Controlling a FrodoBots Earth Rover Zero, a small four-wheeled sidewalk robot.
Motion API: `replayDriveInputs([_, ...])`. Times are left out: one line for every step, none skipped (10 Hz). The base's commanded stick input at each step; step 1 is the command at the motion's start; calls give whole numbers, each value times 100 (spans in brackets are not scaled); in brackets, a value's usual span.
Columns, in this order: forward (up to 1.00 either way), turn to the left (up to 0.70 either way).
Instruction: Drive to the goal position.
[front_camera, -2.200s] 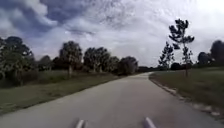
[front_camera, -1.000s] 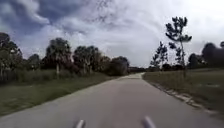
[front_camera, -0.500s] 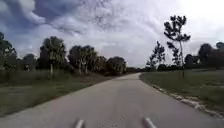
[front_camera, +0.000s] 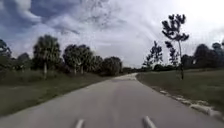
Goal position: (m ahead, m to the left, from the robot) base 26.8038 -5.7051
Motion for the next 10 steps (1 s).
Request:
replayDriveInputs([69, 3])
replayDriveInputs([69, 3])
replayDriveInputs([69, 3])
replayDriveInputs([69, 3])
replayDriveInputs([69, 3])
replayDriveInputs([69, 3])
replayDriveInputs([69, 3])
replayDriveInputs([69, 3])
replayDriveInputs([69, 3])
replayDriveInputs([69, 25])
